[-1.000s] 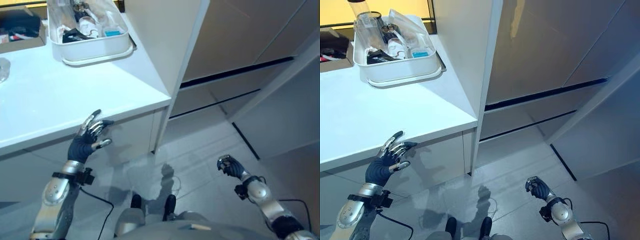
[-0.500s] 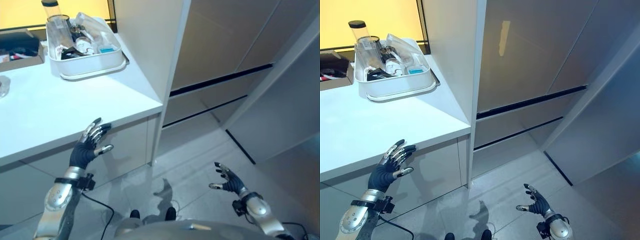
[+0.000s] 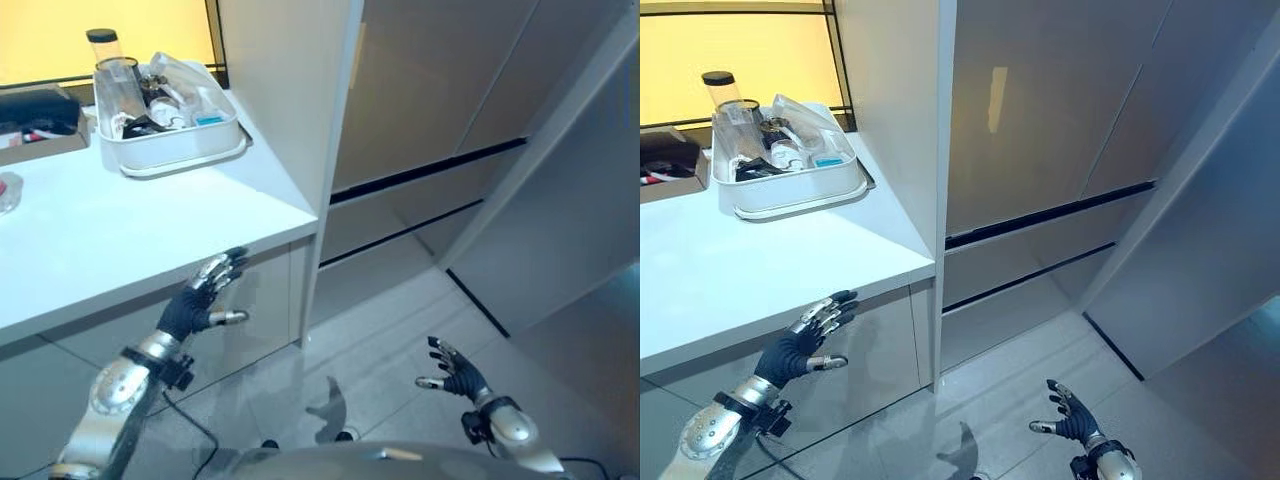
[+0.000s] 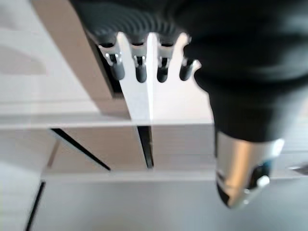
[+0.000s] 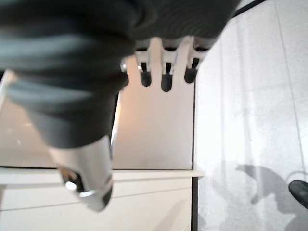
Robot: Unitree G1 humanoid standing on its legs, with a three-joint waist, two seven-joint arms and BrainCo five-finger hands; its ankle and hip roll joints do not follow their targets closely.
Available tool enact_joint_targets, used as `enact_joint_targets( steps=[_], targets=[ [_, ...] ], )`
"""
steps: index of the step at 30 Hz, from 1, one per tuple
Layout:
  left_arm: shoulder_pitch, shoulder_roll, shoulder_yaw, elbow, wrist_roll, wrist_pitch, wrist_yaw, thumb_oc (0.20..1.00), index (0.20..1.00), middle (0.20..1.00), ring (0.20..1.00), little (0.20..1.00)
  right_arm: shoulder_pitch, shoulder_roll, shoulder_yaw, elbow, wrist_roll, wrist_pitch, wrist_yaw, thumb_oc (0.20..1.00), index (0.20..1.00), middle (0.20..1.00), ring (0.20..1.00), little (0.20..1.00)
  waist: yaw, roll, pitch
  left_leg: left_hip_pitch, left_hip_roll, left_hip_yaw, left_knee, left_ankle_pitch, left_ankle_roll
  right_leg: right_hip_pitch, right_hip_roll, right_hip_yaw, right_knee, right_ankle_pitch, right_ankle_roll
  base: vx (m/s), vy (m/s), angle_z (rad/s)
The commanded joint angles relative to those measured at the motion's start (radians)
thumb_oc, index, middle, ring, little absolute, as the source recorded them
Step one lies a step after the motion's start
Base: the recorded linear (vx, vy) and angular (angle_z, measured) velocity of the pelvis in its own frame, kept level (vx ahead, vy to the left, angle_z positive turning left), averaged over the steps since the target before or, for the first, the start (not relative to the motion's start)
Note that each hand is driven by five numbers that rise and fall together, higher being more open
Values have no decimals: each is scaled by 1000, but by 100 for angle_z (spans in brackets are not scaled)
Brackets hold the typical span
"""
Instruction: Take the drinks into the refrigerator
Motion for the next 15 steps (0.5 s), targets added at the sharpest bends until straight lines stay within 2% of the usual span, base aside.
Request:
enact_joint_targets(
  steps=[1, 5, 8, 10, 12, 15],
  targets=[
    [-52, 58, -29, -51, -81, -9, -88, 1000, 1000, 1000, 1000, 1000, -82, -35, 41, -16, 22, -61, 11, 1000, 1000, 1000, 1000, 1000, -23, -4, 1, 19, -2, -17, 4, -79, 9, -10, -76, -17, 70, 12, 128, 0, 0, 0],
    [-57, 101, -82, 11, -78, 15, -125, 1000, 1000, 1000, 1000, 1000, -85, -45, 58, -21, 16, -57, 20, 1000, 1000, 1000, 1000, 1000, -29, -3, 3, 21, -1, -14, 4, -79, 9, -12, -75, -15, 72, 14, 129, 0, 0, 0],
    [-71, 83, -115, 115, -54, 15, -123, 1000, 1000, 1000, 1000, 1000, -86, -50, 64, -25, 20, -57, 25, 1000, 1000, 1000, 1000, 1000, -31, -2, 3, 22, -1, -13, 4, -79, 8, -12, -76, -14, 72, 16, 129, 0, 0, 0],
    [-91, 72, -154, 254, 49, 3, -92, 1000, 1000, 1000, 1000, 1000, -92, -57, 72, -25, 23, -56, 26, 1000, 1000, 1000, 1000, 1000, -36, 0, 4, 22, 0, -10, 4, -77, 8, -14, -76, -10, 74, 16, 129, -6, 15, -7],
    [-98, 63, -162, 310, 84, 2, -81, 1000, 1000, 1000, 1000, 1000, -95, -60, 74, -29, 23, -55, 27, 1000, 1000, 1000, 1000, 1000, -36, 2, 5, 22, 0, -8, 4, -76, 8, -15, -75, -9, 74, 16, 129, -9, 14, -5],
    [-116, 7, -167, 537, 257, -16, -7, 1000, 1000, 1000, 1000, 1000, -107, -54, 82, -13, 19, -50, 23, 1000, 1000, 1000, 1000, 1000, -38, 3, 5, 21, 0, -2, 4, -76, 9, -20, -75, -3, 75, 20, 129, -18, 13, -8]
  ],
)
